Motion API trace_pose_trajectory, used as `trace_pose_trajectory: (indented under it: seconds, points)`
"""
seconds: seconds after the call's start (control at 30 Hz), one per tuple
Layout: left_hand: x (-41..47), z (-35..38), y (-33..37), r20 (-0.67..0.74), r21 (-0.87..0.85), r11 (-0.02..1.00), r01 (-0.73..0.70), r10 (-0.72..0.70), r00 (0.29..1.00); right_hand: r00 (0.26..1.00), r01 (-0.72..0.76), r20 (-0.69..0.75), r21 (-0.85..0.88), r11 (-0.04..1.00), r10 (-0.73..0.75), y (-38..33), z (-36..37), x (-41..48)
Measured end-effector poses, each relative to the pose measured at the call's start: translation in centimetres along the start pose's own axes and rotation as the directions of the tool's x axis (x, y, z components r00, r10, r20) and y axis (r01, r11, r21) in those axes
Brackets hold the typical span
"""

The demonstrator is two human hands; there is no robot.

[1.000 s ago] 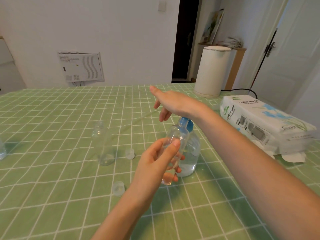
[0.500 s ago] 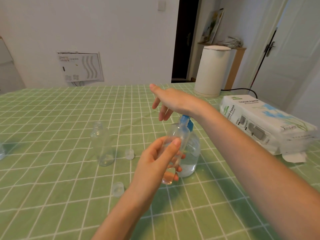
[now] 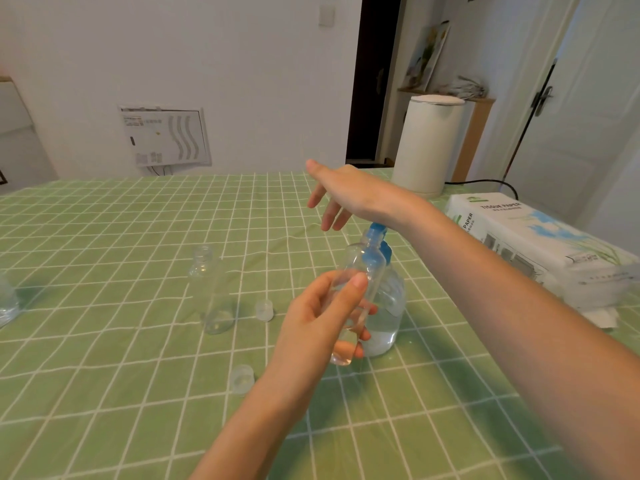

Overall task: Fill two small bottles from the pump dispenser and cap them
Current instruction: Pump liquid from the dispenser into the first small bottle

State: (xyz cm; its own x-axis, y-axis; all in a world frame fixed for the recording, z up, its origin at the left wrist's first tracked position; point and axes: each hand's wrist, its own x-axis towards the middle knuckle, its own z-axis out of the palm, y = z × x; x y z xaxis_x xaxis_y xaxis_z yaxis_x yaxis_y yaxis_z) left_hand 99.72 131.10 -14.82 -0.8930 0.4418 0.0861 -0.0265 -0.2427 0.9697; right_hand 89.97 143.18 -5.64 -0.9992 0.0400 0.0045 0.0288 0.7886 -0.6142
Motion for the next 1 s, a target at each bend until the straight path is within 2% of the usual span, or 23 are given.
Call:
trace_pose_trajectory:
  seconds: [0.27, 0.7, 1.0]
  points:
    - [-0.2, -0.1, -0.2, 0.005, 0.008, 1.000, 0.002, -0.002, 1.000, 0.996, -0.050, 0.069, -0.049, 0.998, 0.053, 0.3, 0.8, -0.2]
    - [0.1, -0.1, 0.0, 0.006, -0.002, 1.000, 0.007, -0.007, 1.000, 1.000, 0.005, 0.004, -0.043, 0.999, -0.005, 0.1, 0.1, 0.0]
    - [-0.1, -0.2, -0.2, 0.014, 0.026, 1.000, -0.005, 0.005, 1.000, 0.999, -0.019, 0.030, -0.049, 0.999, 0.021, 0.3, 0.7, -0.1]
